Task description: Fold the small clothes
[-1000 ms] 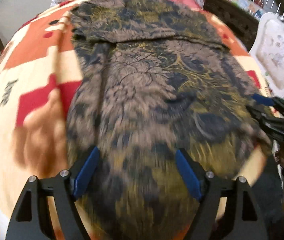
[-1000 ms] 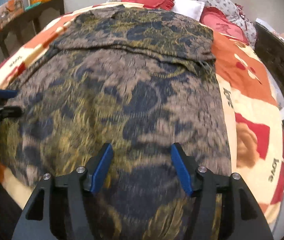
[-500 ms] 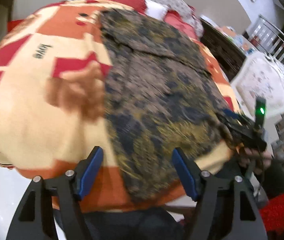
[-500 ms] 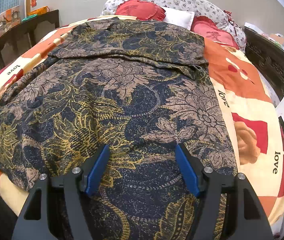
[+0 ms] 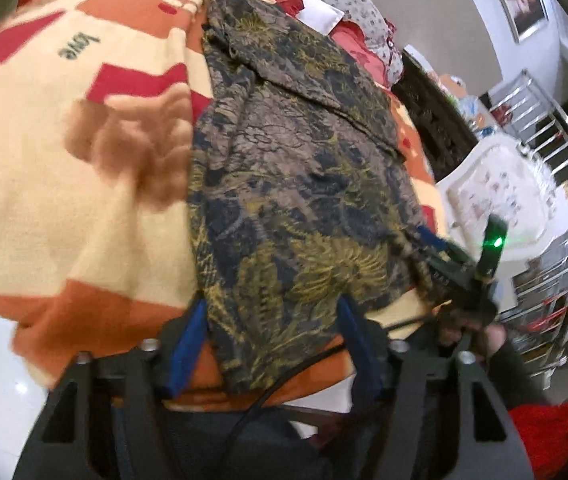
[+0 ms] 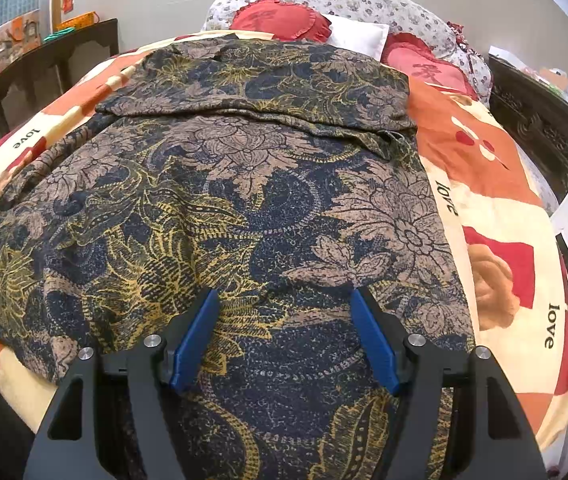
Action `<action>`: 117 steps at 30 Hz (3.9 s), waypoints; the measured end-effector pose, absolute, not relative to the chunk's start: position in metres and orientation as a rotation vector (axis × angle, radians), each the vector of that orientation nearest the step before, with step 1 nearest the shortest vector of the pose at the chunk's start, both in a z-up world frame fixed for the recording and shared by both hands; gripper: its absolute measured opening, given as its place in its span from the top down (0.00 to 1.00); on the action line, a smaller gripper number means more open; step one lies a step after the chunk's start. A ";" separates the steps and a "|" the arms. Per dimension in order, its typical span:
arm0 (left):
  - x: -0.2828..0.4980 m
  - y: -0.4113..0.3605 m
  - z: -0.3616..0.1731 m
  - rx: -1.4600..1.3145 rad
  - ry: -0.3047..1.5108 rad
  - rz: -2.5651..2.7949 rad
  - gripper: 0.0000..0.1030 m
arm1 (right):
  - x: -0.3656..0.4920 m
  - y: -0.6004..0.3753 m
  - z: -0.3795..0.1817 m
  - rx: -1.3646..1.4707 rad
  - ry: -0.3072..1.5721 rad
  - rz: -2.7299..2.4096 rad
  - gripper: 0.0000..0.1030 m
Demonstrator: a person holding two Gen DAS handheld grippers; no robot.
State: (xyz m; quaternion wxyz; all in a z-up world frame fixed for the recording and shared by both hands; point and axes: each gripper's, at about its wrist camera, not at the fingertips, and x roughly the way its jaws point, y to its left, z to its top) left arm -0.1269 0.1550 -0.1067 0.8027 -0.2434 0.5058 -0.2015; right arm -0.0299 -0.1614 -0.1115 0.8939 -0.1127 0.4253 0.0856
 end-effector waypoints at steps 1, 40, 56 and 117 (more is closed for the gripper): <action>-0.126 0.153 -0.107 -0.529 1.087 -0.441 0.54 | -0.030 -0.162 -0.111 -0.233 0.883 0.179 0.31; -0.133 0.153 -0.106 -0.365 1.107 -0.232 0.81 | -0.098 -0.309 -0.114 0.317 0.975 0.263 0.78; -0.132 0.148 -0.107 -0.355 1.107 -0.182 0.80 | -0.093 -0.302 -0.117 0.310 1.018 0.276 0.88; -0.076 0.197 -0.043 -0.448 0.883 -0.184 0.95 | -0.066 -0.308 -0.012 0.127 0.748 0.325 0.95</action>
